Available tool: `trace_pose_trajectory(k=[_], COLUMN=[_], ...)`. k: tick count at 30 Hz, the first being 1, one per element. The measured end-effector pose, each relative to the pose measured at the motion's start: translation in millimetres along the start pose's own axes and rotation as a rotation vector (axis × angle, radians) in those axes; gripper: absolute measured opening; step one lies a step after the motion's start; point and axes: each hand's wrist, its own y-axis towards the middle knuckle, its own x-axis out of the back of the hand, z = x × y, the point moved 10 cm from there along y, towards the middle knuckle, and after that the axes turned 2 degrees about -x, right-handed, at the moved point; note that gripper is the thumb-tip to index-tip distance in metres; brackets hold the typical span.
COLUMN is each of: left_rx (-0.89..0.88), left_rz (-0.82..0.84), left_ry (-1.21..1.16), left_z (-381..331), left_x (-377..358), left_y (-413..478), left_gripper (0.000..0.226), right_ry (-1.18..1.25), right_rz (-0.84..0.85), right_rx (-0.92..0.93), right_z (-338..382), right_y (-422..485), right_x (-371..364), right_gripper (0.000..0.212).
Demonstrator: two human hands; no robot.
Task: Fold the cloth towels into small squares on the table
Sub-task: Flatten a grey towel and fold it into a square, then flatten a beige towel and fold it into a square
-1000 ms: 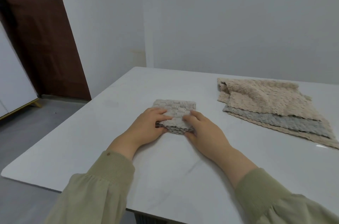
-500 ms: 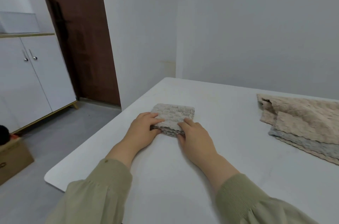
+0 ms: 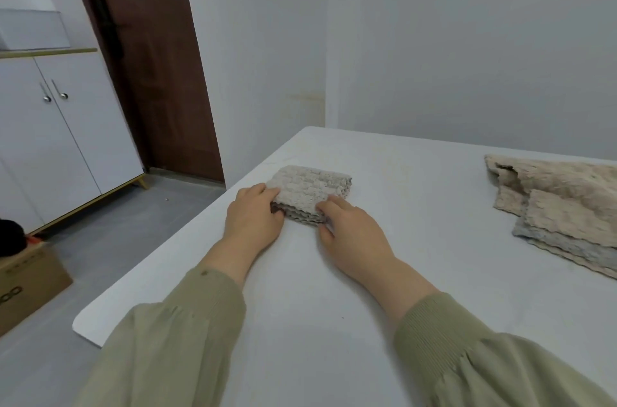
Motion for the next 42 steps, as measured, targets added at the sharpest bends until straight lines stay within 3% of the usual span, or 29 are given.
trace_pose_trajectory(k=[4,8,17,24,31,42], left_rx=[-0.117,-0.070,-0.078,-0.106,-0.261,-0.248], left_rz=[0.182,0.326,0.258,0.151,0.083,-0.038], left_ry=[0.074,0.107,0.072,0.113,0.045,-0.195], left_z=[-15,-9,-12,-27,-106,-231], left_x=[-11,-31,-35,-20,-15,-16], left_y=[-11,-14,5,-3,-34,-70], left_gripper=[0.055,0.051,0.052,0.053,0.051,0.041], right_ry=[-0.011,0.002,0.029,0.078,0.023,-0.023], right_rz=[0.121,0.204,0.203,0.029,-0.045,-0.202], right_rx=[-0.023,-0.055,-0.070,-0.069,-0.225,-0.355], right_z=[-5,-8,-12,-18,-69,-135], right_y=[-2,4,19,12,-29,-113], right_x=[-15,-25,-27,0,40,114], right_gripper=[0.042,0.052,0.054,0.035,0.042,0.037])
